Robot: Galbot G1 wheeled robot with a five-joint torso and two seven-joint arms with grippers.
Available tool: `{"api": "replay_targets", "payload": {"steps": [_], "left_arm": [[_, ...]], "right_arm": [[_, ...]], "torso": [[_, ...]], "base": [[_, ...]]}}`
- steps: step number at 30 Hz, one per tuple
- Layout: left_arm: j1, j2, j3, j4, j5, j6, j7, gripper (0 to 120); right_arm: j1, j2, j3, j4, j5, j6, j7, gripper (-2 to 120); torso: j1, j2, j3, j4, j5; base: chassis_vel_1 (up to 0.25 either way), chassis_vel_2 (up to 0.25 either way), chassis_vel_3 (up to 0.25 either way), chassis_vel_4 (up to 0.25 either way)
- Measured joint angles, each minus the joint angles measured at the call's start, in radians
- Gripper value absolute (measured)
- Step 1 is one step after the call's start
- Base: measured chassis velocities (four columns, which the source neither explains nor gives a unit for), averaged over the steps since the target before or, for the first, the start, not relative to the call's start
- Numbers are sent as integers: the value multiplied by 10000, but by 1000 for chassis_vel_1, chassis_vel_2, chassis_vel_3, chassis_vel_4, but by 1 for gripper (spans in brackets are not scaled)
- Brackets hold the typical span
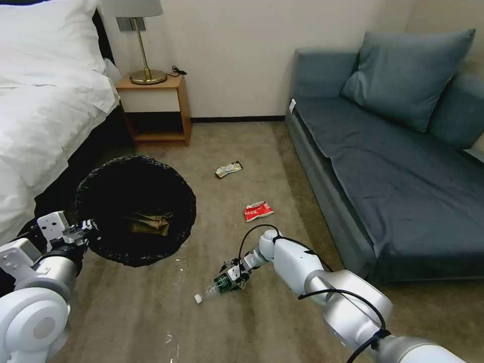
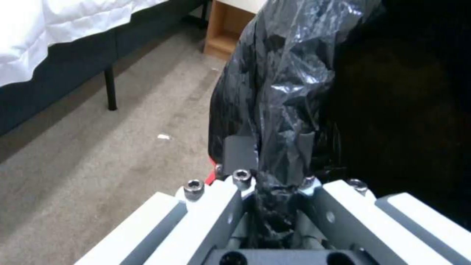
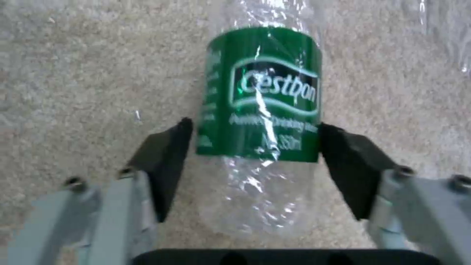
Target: Pick up the trash bin, then pick up the garbage on the floor and place it into the trash bin.
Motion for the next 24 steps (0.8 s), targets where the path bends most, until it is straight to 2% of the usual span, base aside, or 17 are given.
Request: {"api": "replay_targets", "payload": {"steps": [3,5,7,8,10,13,15,19,21,23,24], "left_arm": [[1,2,-16,-17,0,-9,4,0],[2,-1,-17,-23,0,-9,5,0],[12,-11,-15,-38,0,-20,13,0],[12,-11,-15,-38,0,-20,13,0],[13,-10,-15,-39,3,-39,16,0],[9,-9,-15,-39,3,-44,17,0],[-3,17,-12,-39,2,-50,7,0],[12,65,-18,-39,-26,-49,-18,0],[13,150,-50,-31,-87,-50,-73,0],[12,158,-53,-27,-92,-50,-78,0],[-16,224,-60,42,-128,-50,-102,0]], "right_arm": [[-8,0,0,-41,0,-14,85,51],[-7,0,2,-55,0,-17,104,50],[-7,0,24,-107,12,-22,151,38],[-7,0,24,-107,12,-22,151,38],[-18,0,89,-124,11,-23,145,28],[-18,0,113,-123,15,-23,126,26],[-1,-5,161,21,454,-26,-151,18],[116,-18,326,424,775,8,-364,17],[262,-643,607,1092,1214,149,-585,17],[267,-723,626,1165,1267,152,-608,17],[269,-1629,1004,1932,1754,249,-833,17]], "torso": [[0,0,0,0,0],[0,0,0,0,0],[0,1,-1,0,0],[0,1,-1,0,0],[0,0,-1,-1,0],[0,0,0,0,0],[0,0,1,-2,-1],[0,0,1,2,1],[0,0,1,13,4],[0,0,1,12,3],[0,0,1,-8,-1]], "base": [[0,0,0,0],[0,0,0,0],[0,0,0,0],[0,0,0,0],[0,0,0,0],[0,0,0,0],[0,0,0,0],[0,0,0,0],[0,0,0,0],[0,0,0,0],[0,0,0,0]]}}
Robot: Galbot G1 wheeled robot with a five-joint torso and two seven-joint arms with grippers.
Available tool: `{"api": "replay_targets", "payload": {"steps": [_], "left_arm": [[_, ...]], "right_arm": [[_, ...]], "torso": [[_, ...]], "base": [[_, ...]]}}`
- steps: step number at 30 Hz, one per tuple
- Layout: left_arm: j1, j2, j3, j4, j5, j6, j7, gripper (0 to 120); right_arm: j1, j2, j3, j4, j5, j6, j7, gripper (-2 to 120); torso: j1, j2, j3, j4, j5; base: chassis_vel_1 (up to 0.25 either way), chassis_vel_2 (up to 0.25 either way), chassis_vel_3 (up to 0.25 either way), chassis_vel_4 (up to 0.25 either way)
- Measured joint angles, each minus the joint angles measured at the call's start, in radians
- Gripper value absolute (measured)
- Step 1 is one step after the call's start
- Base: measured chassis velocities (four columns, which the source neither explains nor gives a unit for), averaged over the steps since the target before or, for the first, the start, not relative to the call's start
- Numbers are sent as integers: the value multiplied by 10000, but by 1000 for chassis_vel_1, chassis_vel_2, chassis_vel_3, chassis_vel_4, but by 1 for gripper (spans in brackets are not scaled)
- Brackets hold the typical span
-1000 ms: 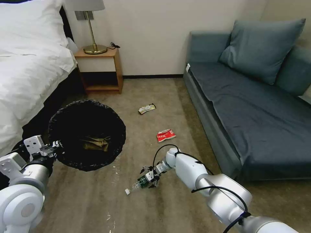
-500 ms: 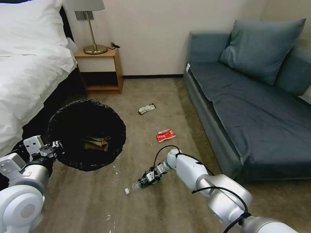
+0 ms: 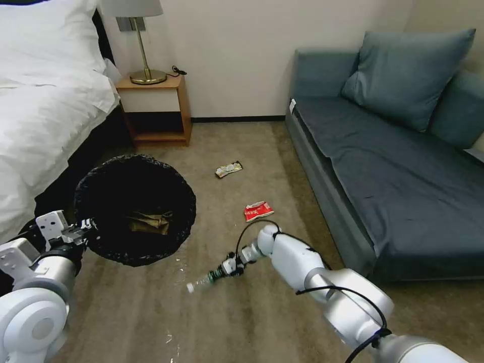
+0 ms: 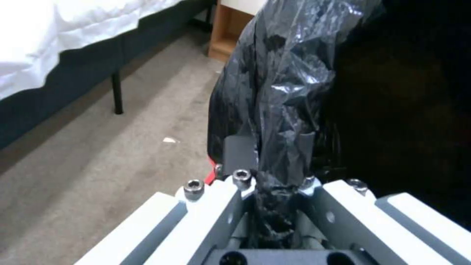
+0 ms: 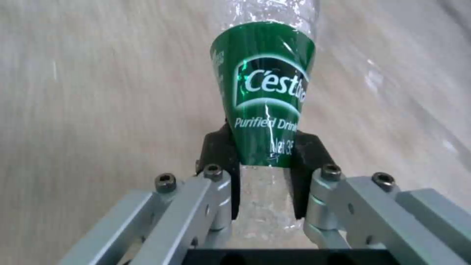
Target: Pick up the trash bin, then pick up the garbage on the floor and place it into the trash bin.
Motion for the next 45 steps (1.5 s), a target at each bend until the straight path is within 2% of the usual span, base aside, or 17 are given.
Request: {"api": "replay_targets", "payload": {"steps": [1,3,4,10,12,16,17,18,21,24,26,27,29,32,35,39,45], "left_arm": [[0,0,0,0,0,0,0,0],[-58,34,40,90,-7,-13,8,0],[-58,34,40,90,-7,-13,8,0],[-179,64,189,249,35,-49,-16,0],[-256,126,192,366,31,-71,-31,0],[-311,188,184,479,49,-95,-23,0],[-334,197,192,544,67,-101,-9,0],[-334,197,192,544,67,-101,-9,0],[-360,150,350,708,218,-109,31,0],[-361,134,393,752,265,-108,52,0],[-357,112,460,877,403,-120,126,0],[-357,112,460,877,403,-120,126,0],[-343,74,515,917,459,-127,132,0],[-341,36,559,932,484,-128,136,0],[-307,-63,720,937,526,-131,119,0],[-263,-127,861,914,599,-131,94,0],[-221,-263,1085,906,749,-141,78,0]], "right_arm": [[0,0,0,0,0,0,0,17],[-144,-941,650,855,191,232,-110,17],[-144,-941,650,855,191,232,-110,17],[-621,-2771,2098,1877,1179,319,-284,17],[-988,-3990,2956,1997,1803,319,-384,17],[-1457,-4723,3394,2270,2586,303,-456,17],[-1844,-5098,3744,2742,3436,161,-558,17],[-1844,-5098,3744,2742,3436,161,-558,17],[-2596,-5734,4641,4664,5969,-719,-734,17],[-2716,-5886,4824,5327,6719,-1030,-738,17],[-2804,-6291,4941,7791,9119,-2277,-439,17],[-2804,-6291,4941,7791,9119,-2277,-439,17],[-2635,-6426,4504,9402,10394,-3150,89,17],[-2470,-6431,3996,10354,11094,-3679,541,17],[-1951,-5973,2603,12317,12215,-4791,1301,17],[-1660,-5443,1521,12771,12216,-5081,1581,17],[-1306,-4644,-148,12602,11310,-5094,1700,17]], "torso": [[0,0,0,0,0],[0,0,-1,-5,4],[0,0,-1,-5,4],[0,0,-1,19,10],[0,1,-2,-3,1],[0,0,-1,-13,9],[1,0,-1,-4,10],[1,0,-1,-4,10],[0,0,-2,12,4],[0,0,-1,12,5],[0,1,-3,8,-2],[0,1,-3,8,-2],[0,1,-3,10,-6],[0,1,-2,12,-2],[0,0,-2,13,-6],[0,1,-2,12,-2],[0,1,0,6,-4]], "base": [[0,0,0,0],[0,0,0,0],[0,0,0,0],[0,0,0,0],[0,0,0,0],[0,0,0,0],[0,0,0,0],[0,0,0,0],[0,0,0,0],[0,0,0,0],[0,0,0,0],[0,0,0,0],[0,0,0,0],[0,0,0,0],[0,0,0,0],[0,0,0,0],[0,0,0,0]]}}
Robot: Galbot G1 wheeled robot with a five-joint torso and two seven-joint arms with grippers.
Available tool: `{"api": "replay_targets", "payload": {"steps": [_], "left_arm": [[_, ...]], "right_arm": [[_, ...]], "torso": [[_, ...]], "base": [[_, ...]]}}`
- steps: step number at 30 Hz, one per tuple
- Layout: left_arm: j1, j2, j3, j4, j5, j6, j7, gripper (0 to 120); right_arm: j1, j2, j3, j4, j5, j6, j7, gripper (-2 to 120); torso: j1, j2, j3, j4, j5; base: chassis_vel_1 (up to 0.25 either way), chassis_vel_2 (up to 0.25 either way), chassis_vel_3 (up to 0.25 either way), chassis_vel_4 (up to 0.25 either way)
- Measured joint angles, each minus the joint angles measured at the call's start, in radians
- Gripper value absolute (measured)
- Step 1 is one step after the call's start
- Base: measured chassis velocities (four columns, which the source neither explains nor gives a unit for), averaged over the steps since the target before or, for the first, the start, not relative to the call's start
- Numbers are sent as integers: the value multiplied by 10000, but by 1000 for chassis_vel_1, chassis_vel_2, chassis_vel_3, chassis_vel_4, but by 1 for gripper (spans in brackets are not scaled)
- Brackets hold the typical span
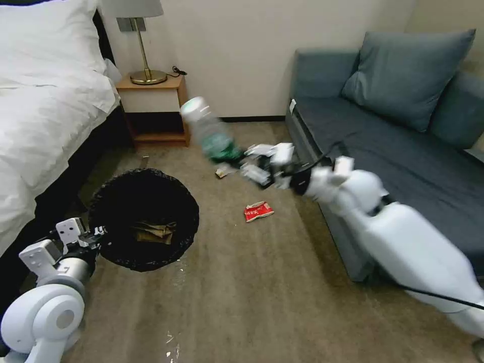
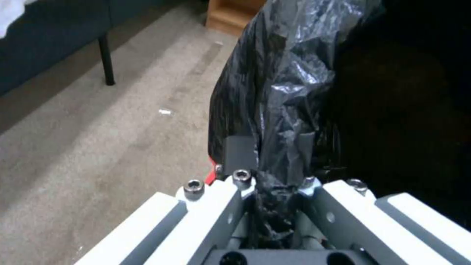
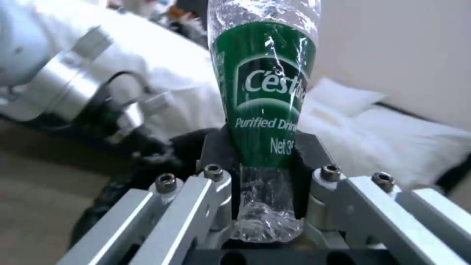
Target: Pick up the trash bin, then pick up the garbage on the floor and place it into the trash bin.
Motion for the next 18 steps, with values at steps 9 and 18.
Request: {"api": "replay_targets", "payload": {"steps": [9,18], "left_arm": [[79,-116,79,-174,64,-15,7,0],[88,-122,127,-250,58,-16,11,0]], "right_arm": [[617,1594,-1277,-1327,-580,143,35,17],[650,2128,-1615,-2088,-975,340,-24,17]], "torso": [[0,-1,0,5,2],[0,0,0,1,3]], "base": [[0,0,0,0],[0,0,0,0]]}}
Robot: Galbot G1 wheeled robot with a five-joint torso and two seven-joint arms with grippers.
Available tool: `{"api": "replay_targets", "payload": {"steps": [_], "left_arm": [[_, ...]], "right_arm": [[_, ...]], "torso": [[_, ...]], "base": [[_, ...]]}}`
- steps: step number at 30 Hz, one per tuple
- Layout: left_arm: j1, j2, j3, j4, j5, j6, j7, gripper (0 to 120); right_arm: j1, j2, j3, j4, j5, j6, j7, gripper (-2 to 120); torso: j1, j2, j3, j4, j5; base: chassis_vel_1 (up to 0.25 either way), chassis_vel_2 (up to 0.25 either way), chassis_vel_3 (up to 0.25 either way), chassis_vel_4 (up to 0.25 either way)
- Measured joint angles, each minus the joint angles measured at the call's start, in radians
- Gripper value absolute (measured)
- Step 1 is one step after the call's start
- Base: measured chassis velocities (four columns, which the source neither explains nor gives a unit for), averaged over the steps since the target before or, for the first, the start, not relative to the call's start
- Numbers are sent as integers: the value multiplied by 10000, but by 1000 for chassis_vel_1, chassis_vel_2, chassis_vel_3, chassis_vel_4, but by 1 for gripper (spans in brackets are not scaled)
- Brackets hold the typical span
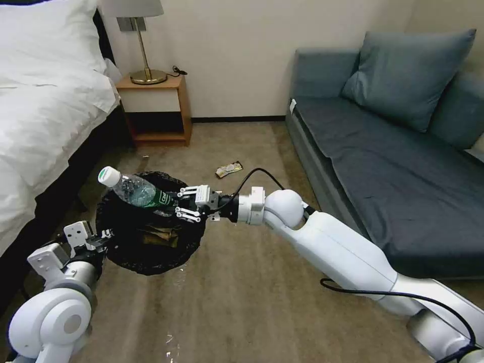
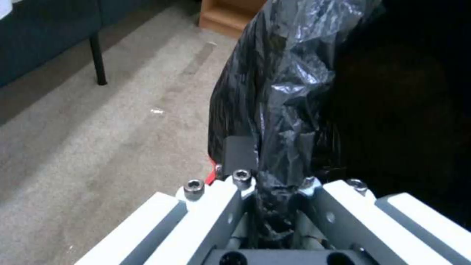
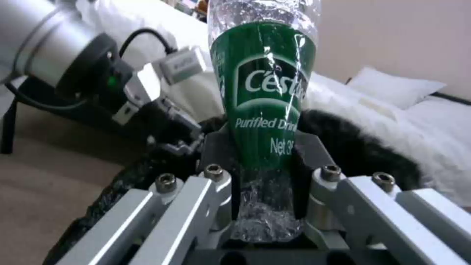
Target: Pick up the trash bin, then pick up the garbage on the floor and place it into the trash bin.
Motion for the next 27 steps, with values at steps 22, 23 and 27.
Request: {"api": "replay_targets", "payload": {"steps": [22,23,27], "left_arm": [[216,-78,53,-452,-51,69,-21,0],[215,-71,53,-461,-70,74,-24,0],[180,-51,72,-461,-110,97,-36,0]], "right_arm": [[-118,451,-467,-965,-397,423,157,61],[-101,399,-467,-955,-417,418,161,67],[-53,347,-485,-975,-442,458,218,82]], "torso": [[0,0,-1,2,1],[0,1,-1,3,2],[0,0,-1,0,2]], "base": [[0,0,0,0],[0,0,0,0],[0,0,0,0]]}}
